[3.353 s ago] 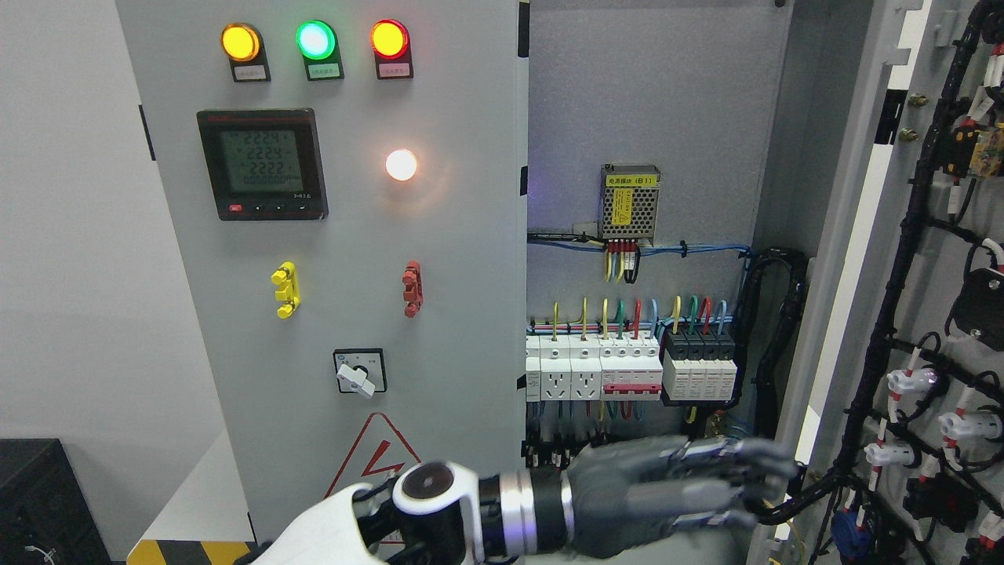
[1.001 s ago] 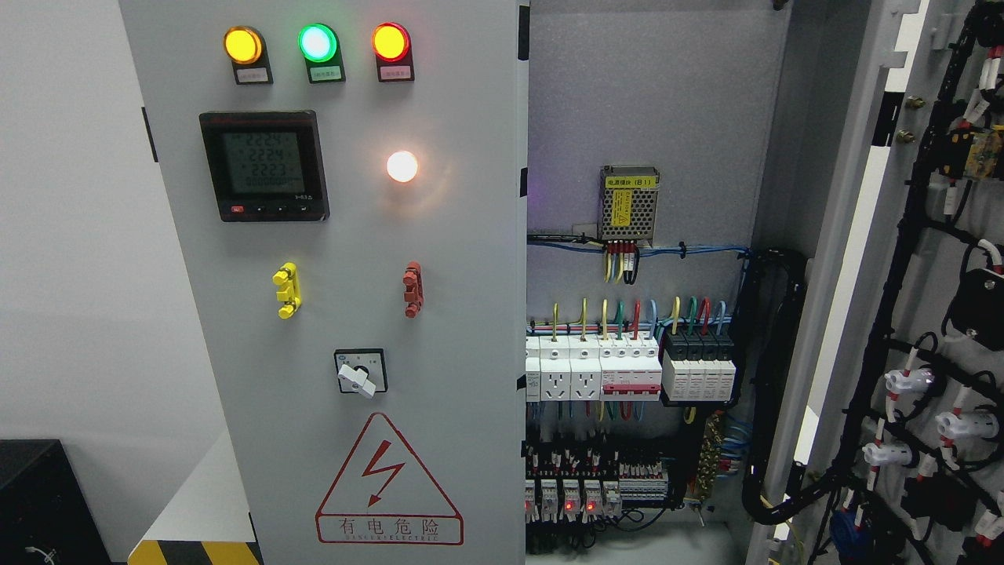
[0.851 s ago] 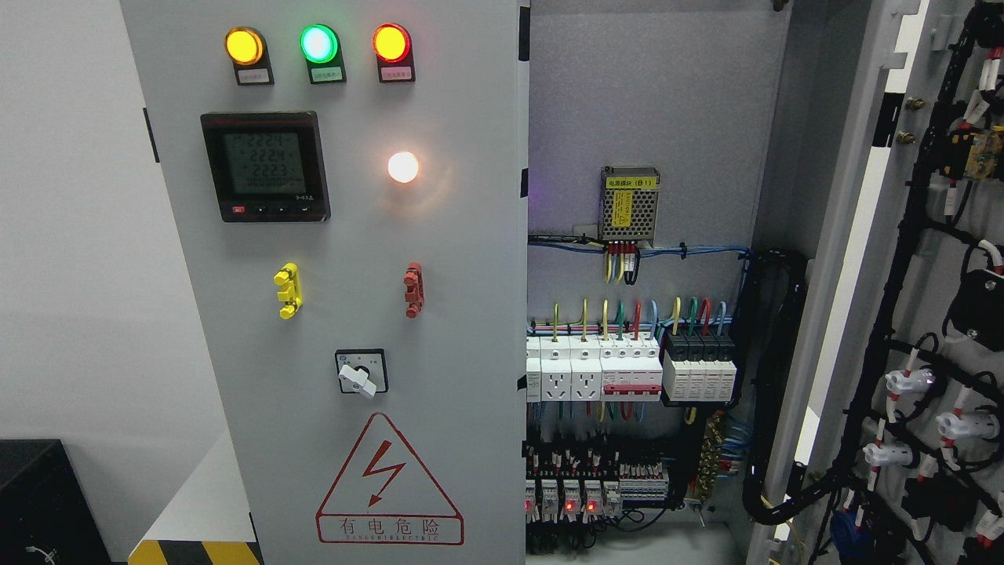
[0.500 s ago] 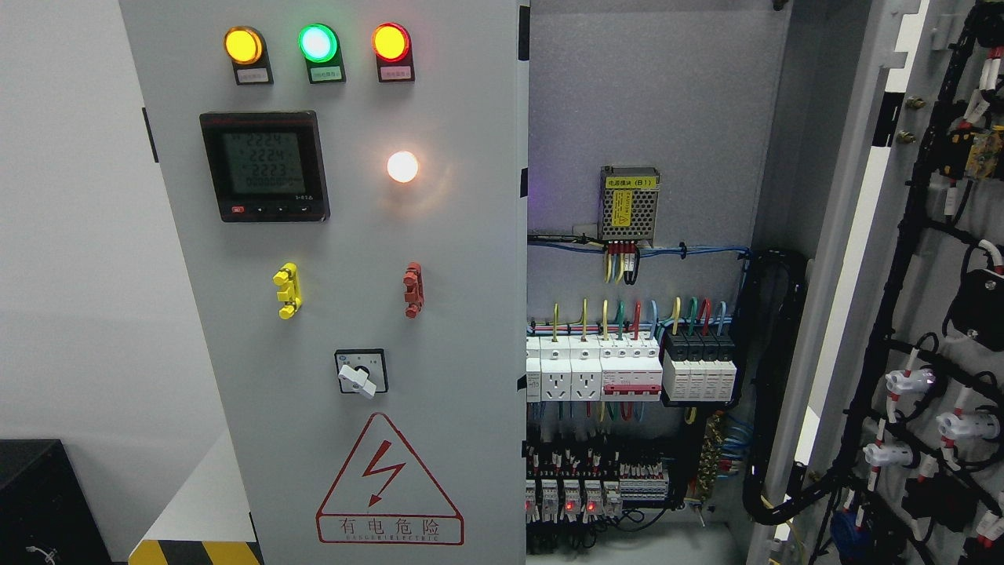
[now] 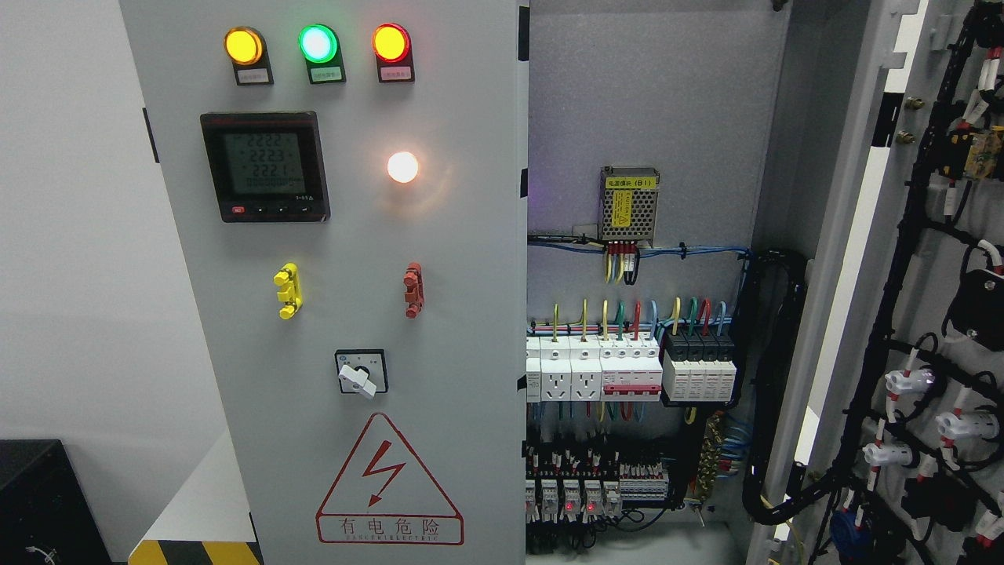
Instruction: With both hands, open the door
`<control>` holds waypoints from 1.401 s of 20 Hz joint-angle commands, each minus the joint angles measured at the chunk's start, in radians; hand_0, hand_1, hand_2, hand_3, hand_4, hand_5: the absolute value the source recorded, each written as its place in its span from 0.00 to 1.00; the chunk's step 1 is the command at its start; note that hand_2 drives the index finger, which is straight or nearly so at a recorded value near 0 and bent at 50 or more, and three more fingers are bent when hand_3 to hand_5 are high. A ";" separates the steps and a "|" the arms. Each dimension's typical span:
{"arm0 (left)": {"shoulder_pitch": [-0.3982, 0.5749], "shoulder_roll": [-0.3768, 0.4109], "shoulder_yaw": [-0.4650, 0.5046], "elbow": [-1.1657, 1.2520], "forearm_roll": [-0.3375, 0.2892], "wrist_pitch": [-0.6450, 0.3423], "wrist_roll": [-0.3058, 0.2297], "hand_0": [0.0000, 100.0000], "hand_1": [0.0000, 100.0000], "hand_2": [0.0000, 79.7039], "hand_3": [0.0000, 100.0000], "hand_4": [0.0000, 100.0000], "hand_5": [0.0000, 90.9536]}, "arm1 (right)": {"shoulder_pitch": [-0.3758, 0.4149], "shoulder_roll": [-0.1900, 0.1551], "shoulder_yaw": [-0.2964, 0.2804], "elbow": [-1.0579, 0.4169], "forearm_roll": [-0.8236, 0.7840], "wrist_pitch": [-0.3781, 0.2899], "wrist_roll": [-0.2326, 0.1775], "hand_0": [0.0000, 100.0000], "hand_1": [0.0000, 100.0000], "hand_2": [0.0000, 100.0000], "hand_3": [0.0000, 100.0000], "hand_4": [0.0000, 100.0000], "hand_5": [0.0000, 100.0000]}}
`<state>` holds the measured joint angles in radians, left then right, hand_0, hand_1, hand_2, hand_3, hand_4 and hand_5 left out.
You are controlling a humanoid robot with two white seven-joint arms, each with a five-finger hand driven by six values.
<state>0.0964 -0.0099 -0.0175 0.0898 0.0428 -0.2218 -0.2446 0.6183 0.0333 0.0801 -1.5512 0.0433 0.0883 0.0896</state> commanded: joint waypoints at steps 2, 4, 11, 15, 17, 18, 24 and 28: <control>-0.009 -0.028 -0.078 0.013 0.022 0.001 0.011 0.12 0.56 0.00 0.00 0.00 0.00 | 0.049 -0.072 0.087 -0.539 0.000 -0.038 -0.007 0.07 0.14 0.00 0.00 0.00 0.00; -0.009 -0.027 -0.075 0.011 0.025 -0.001 0.014 0.12 0.56 0.00 0.00 0.00 0.00 | 0.044 -0.069 0.090 -0.541 0.000 -0.099 -0.010 0.07 0.14 0.00 0.00 0.00 0.00; -0.009 -0.022 -0.071 0.011 0.026 -0.004 0.070 0.12 0.56 0.00 0.00 0.00 0.00 | -0.055 -0.070 0.101 -0.541 -0.006 -0.231 -0.011 0.07 0.14 0.00 0.00 0.00 0.00; -0.009 -0.025 -0.079 0.013 0.065 -0.002 0.064 0.12 0.56 0.00 0.00 0.00 0.00 | -0.146 -0.067 0.112 -0.543 -0.006 -0.337 -0.011 0.07 0.14 0.00 0.00 0.00 0.00; -0.009 -0.025 -0.078 0.013 0.068 -0.004 0.064 0.12 0.56 0.00 0.00 0.00 0.00 | -0.186 -0.067 0.116 -0.541 -0.006 -0.346 -0.011 0.07 0.14 0.00 0.00 0.00 0.00; -0.009 -0.024 -0.078 0.015 0.068 -0.005 0.064 0.12 0.56 0.00 0.00 0.00 0.00 | -0.204 -0.067 0.118 -0.541 -0.006 -0.341 -0.011 0.07 0.14 0.00 0.00 0.00 0.00; -0.009 -0.025 -0.079 0.010 0.063 -0.007 0.061 0.12 0.56 0.00 0.00 0.00 0.00 | -0.304 -0.072 0.164 -0.541 -0.008 -0.334 -0.002 0.07 0.14 0.00 0.00 0.00 0.00; -0.009 -0.027 -0.078 0.010 0.057 -0.007 0.061 0.12 0.56 0.00 0.00 0.00 0.00 | -0.405 -0.078 0.211 -0.540 -0.011 -0.334 -0.004 0.07 0.14 0.00 0.00 0.00 0.00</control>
<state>0.0871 -0.0189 -0.0887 0.1000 0.1029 -0.2283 -0.1839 0.3331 -0.0259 0.2126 -2.0490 0.0318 -0.2464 0.0861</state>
